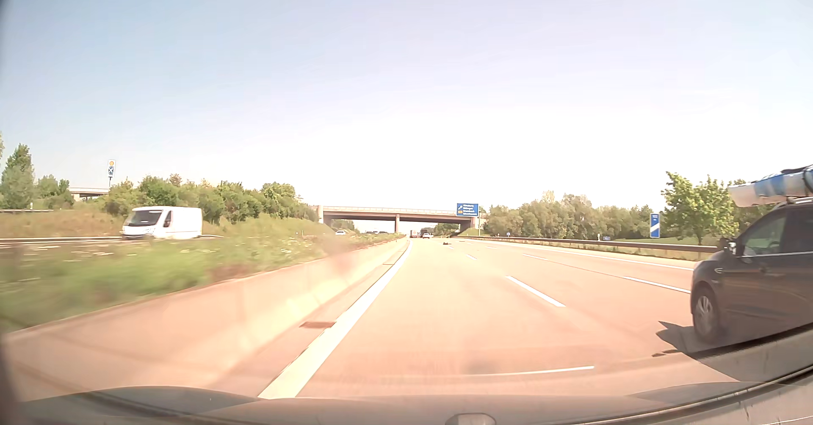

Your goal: Follow the waypoints while adhering to traffic rules and regulations

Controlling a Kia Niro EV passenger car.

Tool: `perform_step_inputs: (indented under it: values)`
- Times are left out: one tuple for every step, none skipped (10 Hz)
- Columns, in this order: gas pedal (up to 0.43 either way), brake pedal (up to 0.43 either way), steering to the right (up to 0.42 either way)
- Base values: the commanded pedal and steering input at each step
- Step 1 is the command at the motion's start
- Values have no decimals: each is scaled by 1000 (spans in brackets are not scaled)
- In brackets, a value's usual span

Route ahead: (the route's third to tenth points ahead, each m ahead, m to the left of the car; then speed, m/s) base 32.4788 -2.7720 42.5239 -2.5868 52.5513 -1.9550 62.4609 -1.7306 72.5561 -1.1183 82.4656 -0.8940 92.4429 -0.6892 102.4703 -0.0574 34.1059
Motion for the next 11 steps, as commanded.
perform_step_inputs:
  values:
    - [358,0,-2]
    - [350,0,-3]
    - [350,0,-4]
    - [350,0,-5]
    - [350,0,-5]
    - [350,0,-4]
    - [350,0,-4]
    - [350,0,-4]
    - [350,0,-4]
    - [350,0,-4]
    - [350,0,-4]
